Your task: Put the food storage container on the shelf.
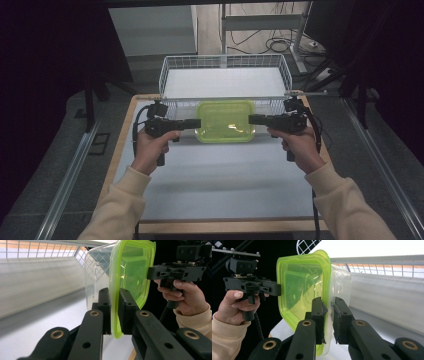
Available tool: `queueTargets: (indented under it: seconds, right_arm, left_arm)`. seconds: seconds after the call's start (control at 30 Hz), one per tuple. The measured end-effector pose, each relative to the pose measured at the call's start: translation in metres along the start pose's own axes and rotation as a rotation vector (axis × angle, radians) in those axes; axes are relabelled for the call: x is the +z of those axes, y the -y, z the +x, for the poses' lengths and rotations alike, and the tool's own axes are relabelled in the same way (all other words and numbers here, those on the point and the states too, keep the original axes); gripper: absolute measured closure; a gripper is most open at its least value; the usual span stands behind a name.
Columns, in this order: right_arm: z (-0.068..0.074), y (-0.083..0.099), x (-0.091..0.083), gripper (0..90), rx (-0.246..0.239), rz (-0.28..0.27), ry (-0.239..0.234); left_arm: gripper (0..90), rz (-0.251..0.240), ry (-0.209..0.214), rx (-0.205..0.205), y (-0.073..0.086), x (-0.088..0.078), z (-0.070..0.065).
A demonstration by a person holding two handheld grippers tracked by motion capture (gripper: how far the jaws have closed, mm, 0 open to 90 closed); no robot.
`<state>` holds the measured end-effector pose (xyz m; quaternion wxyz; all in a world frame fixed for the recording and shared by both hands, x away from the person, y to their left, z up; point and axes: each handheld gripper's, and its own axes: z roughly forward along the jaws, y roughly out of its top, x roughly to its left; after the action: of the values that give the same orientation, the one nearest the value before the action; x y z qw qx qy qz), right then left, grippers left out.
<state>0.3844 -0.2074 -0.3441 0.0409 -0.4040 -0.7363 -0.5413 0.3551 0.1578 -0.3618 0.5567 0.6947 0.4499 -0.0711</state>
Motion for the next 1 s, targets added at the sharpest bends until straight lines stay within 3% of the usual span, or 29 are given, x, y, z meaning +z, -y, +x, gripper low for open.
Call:
queueTargets:
  seconds: [0.47, 1.0]
  right_arm:
    - [0.004, -0.029, 0.003, 80.5, -0.021, 0.003, 0.008]
    - [-0.004, -0.060, 0.004, 80.6, -0.001, -0.021, 0.021]
  left_arm:
    - [82.4, -0.007, -0.025, 0.015, -0.026, -0.006, -0.001]
    - [82.3, -0.007, -0.044, 0.030, -0.062, -0.001, -0.001]
